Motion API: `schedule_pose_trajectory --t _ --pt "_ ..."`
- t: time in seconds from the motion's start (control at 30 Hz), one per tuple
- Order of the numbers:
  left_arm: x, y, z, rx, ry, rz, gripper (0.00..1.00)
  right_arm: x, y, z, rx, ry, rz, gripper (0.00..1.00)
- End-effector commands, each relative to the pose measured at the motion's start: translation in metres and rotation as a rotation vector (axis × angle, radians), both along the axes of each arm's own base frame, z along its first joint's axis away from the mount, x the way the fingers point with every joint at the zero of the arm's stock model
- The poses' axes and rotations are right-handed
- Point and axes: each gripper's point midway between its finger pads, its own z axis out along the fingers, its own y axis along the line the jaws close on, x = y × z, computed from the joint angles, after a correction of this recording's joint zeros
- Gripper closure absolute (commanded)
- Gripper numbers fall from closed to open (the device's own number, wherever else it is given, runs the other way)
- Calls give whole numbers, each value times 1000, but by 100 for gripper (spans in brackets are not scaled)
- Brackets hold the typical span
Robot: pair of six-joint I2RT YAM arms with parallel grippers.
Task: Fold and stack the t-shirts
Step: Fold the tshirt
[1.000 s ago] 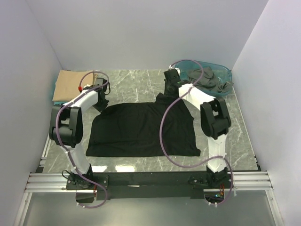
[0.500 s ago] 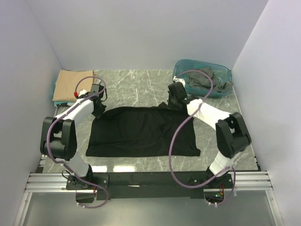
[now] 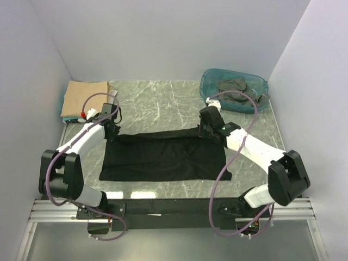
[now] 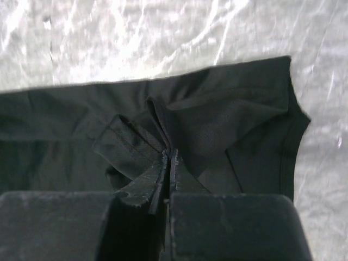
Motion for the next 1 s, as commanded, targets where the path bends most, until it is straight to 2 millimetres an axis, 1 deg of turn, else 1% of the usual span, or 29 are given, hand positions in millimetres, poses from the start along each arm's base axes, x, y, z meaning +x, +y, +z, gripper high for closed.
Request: schedule_pose_trajectory --t 0.0,0.03,0.2,0.27,0.3,0.37,0.57,0.6,0.67,0.83,0.97 --pt "-9 6 7 10 -28 48 99 -14 -5 9 9 -25 -17 100" --pt "-14 7 6 11 -23 52 99 -16 -6 14 17 -37 -18 100" --pt "-29 16 8 44 -12 100 99 -33 -5 12 46 -30 6 100" --pt "-30 14 10 36 -25 92 99 -37 -2 11 55 -30 19 100" --pt "-34 12 7 25 -19 86 99 -41 -2 10 60 -29 21 100" --pt "-36 9 6 21 -22 77 99 -44 -2 10 63 -29 27 100" --pt "-49 8 -1 30 8 68 99 -58 -3 0 56 0 34 100" --pt "-53 8 -4 32 19 68 99 -63 -2 -2 58 9 43 100" --pt "-55 9 -4 31 15 71 99 -69 -1 -4 59 15 47 100" --pt "-59 10 -5 36 18 72 99 -82 2 -2 77 13 58 100" --pt "-62 10 -8 38 31 63 99 -89 2 -10 73 31 53 100"
